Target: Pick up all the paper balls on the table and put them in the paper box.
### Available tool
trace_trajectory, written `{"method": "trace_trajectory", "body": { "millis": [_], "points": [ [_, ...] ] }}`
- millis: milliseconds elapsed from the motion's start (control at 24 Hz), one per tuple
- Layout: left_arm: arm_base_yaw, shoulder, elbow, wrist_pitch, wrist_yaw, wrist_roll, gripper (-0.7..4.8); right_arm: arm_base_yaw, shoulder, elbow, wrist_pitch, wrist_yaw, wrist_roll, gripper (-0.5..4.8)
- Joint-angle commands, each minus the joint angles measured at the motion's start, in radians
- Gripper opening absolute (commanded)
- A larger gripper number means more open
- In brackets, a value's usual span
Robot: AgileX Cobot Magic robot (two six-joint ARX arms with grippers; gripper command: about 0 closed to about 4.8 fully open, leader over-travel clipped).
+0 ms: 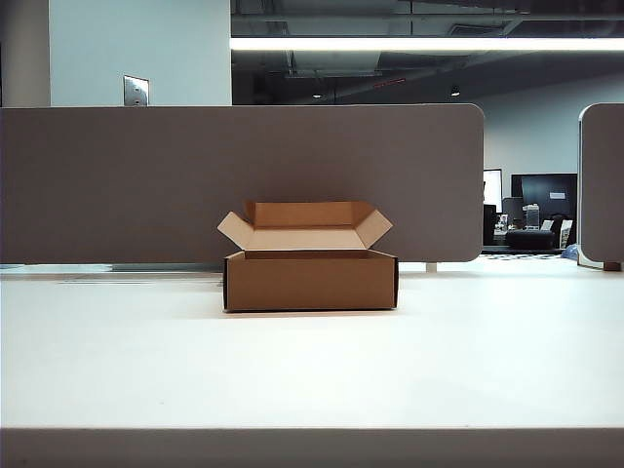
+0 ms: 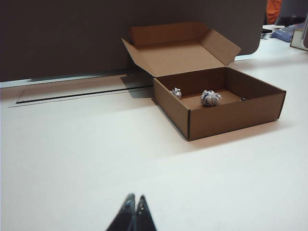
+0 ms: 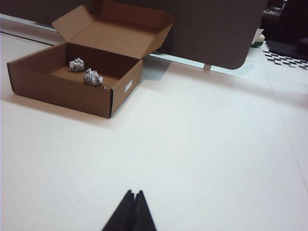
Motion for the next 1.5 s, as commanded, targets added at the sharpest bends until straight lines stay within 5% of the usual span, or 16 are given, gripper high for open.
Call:
{"method": "trace_trajectory", "body": {
  "millis": [42, 292, 500, 1500],
  "points": [
    [0.021, 0.0, 0.003, 0.027, -0.013, 0.0, -0.06, 0.0, -0.002, -0.032, 0.081, 0.004, 0.006, -0.06],
    [0.266, 0.0, 0.003, 0.043, 0.246, -0.027, -0.06, 0.0, -0.003, -0.087, 0.108, 0.047, 0.035, -0.06],
    [0.389, 0.0, 0.004, 0.023, 0.349, -0.034, -0.06, 0.0, -0.003, -0.087, 0.095, 0.056, 0.034, -0.06],
    [0.406, 0.0, 0.004, -0.004, 0.366, -0.034, -0.06, 0.0, -0.003, -0.087, 0.095, 0.053, 0.031, -0.05]
  ]
}}
